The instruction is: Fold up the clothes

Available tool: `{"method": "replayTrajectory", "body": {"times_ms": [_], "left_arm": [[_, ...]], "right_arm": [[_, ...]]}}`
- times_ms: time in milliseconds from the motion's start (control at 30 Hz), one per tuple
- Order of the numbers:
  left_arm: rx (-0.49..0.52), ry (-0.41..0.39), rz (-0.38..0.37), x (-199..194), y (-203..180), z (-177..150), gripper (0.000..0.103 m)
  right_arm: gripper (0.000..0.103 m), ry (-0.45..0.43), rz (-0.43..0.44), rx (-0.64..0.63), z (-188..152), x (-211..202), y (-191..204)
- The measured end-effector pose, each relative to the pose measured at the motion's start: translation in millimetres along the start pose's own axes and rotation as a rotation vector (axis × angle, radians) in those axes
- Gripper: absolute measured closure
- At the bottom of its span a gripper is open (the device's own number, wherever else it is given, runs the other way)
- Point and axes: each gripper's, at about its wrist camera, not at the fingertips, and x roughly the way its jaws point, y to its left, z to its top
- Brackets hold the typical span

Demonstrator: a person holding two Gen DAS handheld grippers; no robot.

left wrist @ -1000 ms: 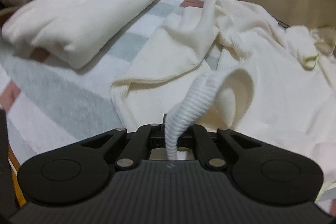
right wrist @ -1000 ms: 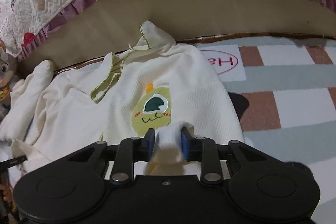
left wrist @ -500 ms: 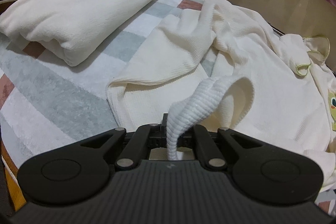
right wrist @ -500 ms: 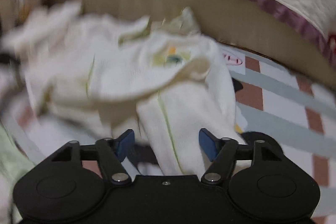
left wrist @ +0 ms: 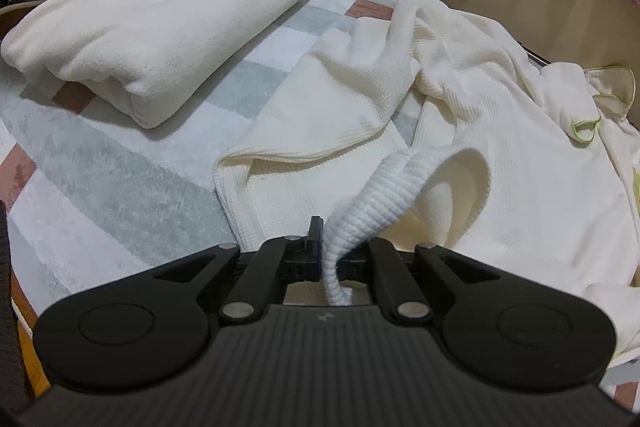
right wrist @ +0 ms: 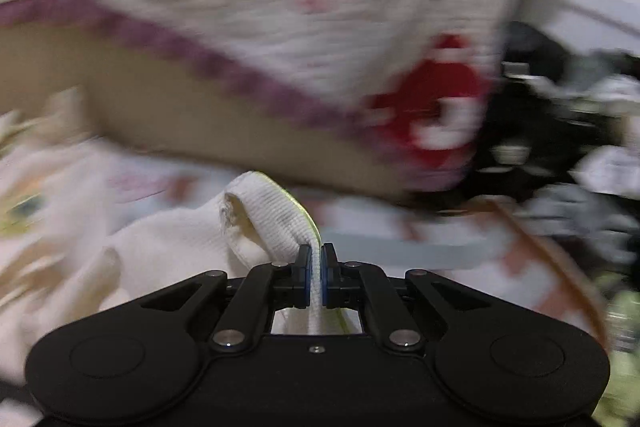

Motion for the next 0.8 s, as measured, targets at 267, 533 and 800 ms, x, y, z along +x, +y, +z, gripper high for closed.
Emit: {"method": "replayTrajectory", "body": {"times_ms": [267,533,800], "left_arm": [[0.003,0.007,0.009,2.0,-1.7,-0.8,0.099],[0.009,0.006,0.005,0.8,-1.2,-3.0,0.099],[0.062,-0.008,-0.028,-8.7,-11.3,-7.7,0.101]], "right_arm": [[0.052,0.020,0.424,0.165,-8.1,-16.8,26.3],[0.064,0.253,0.874,0.393,-38.4,21.4,104.4],[0.082,0.249,0.897,0.445,-37.8,22.2,118.9]]}}
